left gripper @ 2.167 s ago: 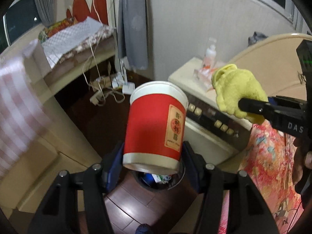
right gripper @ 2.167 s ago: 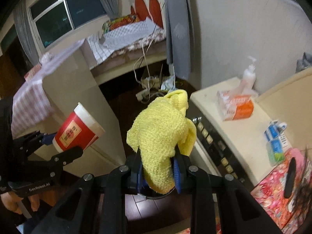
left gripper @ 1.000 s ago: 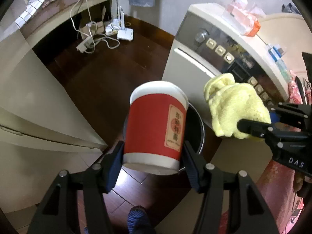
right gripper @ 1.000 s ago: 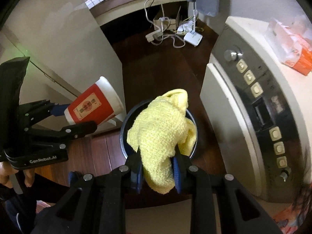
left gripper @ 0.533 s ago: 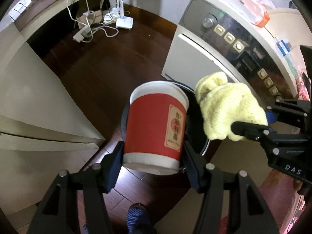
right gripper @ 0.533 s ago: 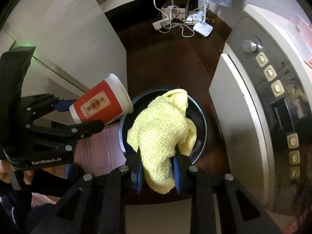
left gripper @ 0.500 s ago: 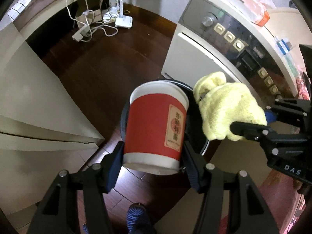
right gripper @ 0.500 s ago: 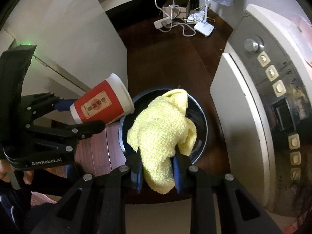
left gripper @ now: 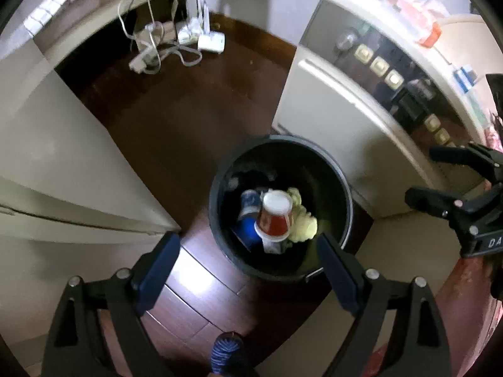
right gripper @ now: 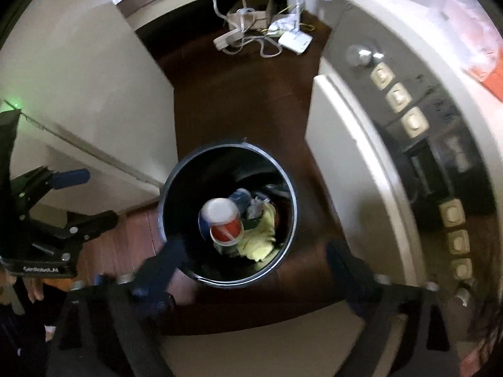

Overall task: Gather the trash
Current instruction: 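Open both tools to drop the cup and cloth into the bin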

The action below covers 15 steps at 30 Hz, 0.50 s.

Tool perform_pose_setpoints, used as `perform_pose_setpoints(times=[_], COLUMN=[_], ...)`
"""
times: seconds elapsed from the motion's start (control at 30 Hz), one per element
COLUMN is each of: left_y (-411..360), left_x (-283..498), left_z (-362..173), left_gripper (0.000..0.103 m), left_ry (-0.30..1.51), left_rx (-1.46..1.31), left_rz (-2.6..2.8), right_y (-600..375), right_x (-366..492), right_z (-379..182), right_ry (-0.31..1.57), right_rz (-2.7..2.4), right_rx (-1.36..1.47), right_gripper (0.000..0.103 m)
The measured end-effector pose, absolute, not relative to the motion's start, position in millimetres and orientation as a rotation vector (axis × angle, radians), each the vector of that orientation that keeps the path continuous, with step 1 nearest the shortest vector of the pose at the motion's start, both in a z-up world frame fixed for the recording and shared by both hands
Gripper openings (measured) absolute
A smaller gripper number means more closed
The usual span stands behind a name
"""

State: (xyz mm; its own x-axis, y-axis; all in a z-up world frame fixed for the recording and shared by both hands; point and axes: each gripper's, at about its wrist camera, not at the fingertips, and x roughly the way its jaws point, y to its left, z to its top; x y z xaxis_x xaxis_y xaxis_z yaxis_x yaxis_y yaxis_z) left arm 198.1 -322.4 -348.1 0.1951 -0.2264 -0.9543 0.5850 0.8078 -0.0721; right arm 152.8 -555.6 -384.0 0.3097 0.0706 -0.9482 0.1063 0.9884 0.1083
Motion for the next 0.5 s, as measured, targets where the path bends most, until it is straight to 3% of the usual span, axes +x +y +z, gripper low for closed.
perform_pose_setpoints(times=[0.5], left_y=[-319], left_x=[168], left_z=[-204], left_gripper=[0.089], left_ry=[1.016], left_rx=[0.298], left_rz=[-0.613], right_y=[-549], right_x=[101], right_z=[-216], right_ry=[1.046], right_rz=[-0.13], right_rx=[0.103], right_gripper=[0.103])
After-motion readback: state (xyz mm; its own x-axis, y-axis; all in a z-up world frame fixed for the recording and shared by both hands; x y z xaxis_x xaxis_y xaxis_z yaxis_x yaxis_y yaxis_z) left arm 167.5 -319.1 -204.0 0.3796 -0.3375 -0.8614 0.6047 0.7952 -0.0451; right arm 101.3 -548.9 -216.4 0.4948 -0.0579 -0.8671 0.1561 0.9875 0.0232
